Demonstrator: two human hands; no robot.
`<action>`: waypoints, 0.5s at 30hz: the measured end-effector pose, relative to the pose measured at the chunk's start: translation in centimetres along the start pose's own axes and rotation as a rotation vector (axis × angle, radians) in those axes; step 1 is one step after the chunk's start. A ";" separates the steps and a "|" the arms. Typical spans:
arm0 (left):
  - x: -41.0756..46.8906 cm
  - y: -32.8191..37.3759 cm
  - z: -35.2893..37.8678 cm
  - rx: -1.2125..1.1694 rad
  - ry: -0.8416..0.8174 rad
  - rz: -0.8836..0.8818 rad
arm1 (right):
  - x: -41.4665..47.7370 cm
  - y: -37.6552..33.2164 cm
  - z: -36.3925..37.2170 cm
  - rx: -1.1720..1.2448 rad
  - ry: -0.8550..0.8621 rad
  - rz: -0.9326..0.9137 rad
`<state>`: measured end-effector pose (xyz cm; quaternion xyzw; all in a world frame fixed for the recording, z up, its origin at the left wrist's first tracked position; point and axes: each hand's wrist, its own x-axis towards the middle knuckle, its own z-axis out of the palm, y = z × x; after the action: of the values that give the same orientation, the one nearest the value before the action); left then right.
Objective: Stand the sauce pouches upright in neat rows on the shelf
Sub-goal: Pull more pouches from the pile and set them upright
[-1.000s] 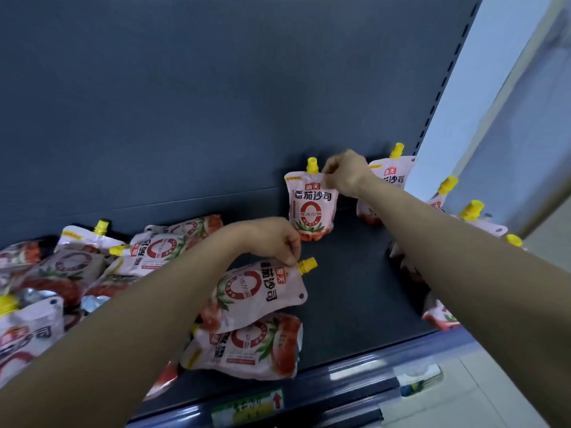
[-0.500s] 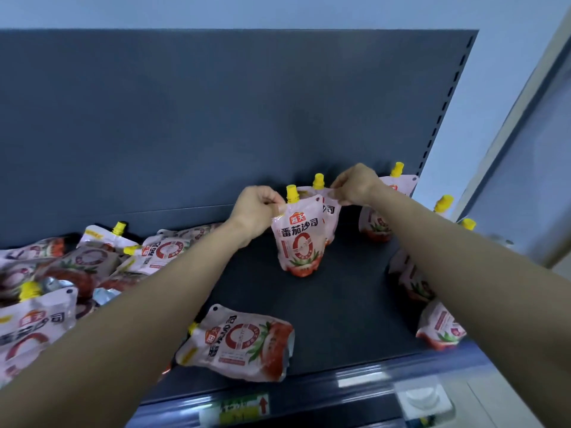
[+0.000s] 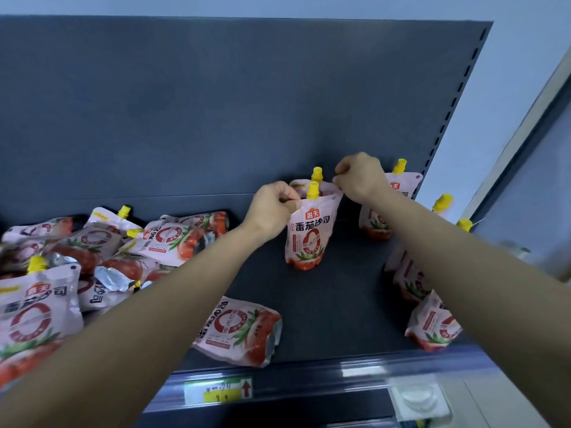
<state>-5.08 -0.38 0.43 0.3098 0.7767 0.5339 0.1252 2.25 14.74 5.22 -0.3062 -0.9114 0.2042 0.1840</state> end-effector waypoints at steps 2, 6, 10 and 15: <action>-0.6 0.2 -0.5 0.023 -0.015 0.006 | -0.3 -0.4 -0.5 -0.028 0.047 -0.030; -2.3 1.3 -3.3 0.217 0.019 0.104 | -1.4 -2.4 -1.8 -0.073 0.138 -0.132; -5.0 3.0 -7.4 0.564 0.014 0.286 | -3.7 -5.6 -2.5 -0.137 0.194 -0.303; -8.5 3.2 -11.8 1.073 -0.078 0.400 | -7.0 -10.4 -0.9 -0.205 -0.051 -0.458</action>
<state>-3.61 -13.73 6.92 0.4904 0.8600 0.0665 -0.1245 2.89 2.97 9.51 -0.1037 -0.9773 0.0715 0.1705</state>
